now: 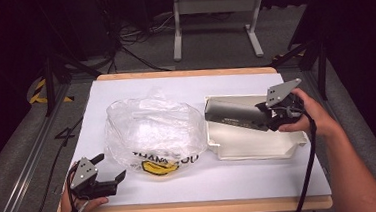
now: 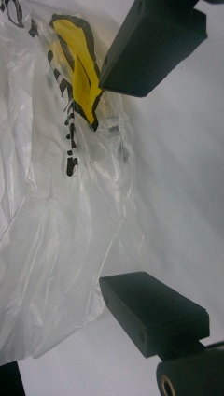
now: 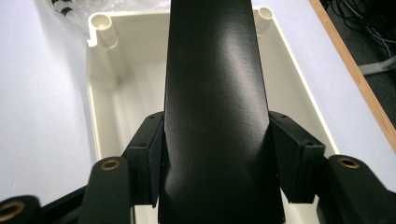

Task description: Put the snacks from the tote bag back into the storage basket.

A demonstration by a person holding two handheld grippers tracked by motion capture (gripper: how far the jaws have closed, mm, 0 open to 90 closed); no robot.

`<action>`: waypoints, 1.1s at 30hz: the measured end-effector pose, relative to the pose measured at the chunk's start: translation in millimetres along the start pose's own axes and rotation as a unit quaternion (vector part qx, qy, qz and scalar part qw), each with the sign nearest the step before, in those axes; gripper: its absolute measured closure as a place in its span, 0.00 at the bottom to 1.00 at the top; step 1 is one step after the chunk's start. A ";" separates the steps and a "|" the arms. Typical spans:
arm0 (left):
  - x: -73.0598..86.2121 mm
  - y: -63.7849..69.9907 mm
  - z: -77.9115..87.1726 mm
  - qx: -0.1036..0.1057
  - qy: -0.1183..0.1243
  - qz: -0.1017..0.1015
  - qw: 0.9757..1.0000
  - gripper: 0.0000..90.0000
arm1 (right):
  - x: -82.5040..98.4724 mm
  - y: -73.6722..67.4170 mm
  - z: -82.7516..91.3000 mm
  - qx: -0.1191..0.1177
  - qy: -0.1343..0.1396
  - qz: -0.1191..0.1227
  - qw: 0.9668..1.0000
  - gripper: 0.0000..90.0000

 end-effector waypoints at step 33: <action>1.6 1.4 -1.9 0.001 -0.007 -0.004 1.000 0.09 | 52.3 -0.7 -30.7 -0.017 -0.062 -0.018 0.998 0.48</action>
Point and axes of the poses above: each handheld gripper's, and its own axes: z roughly backward along the jaws, x roughly out of its underside, y roughly to its right, the point moved 10 cm from there along -z, roughly forward along the jaws, and after that the axes turned 3 degrees about y, right-handed, at the moved point
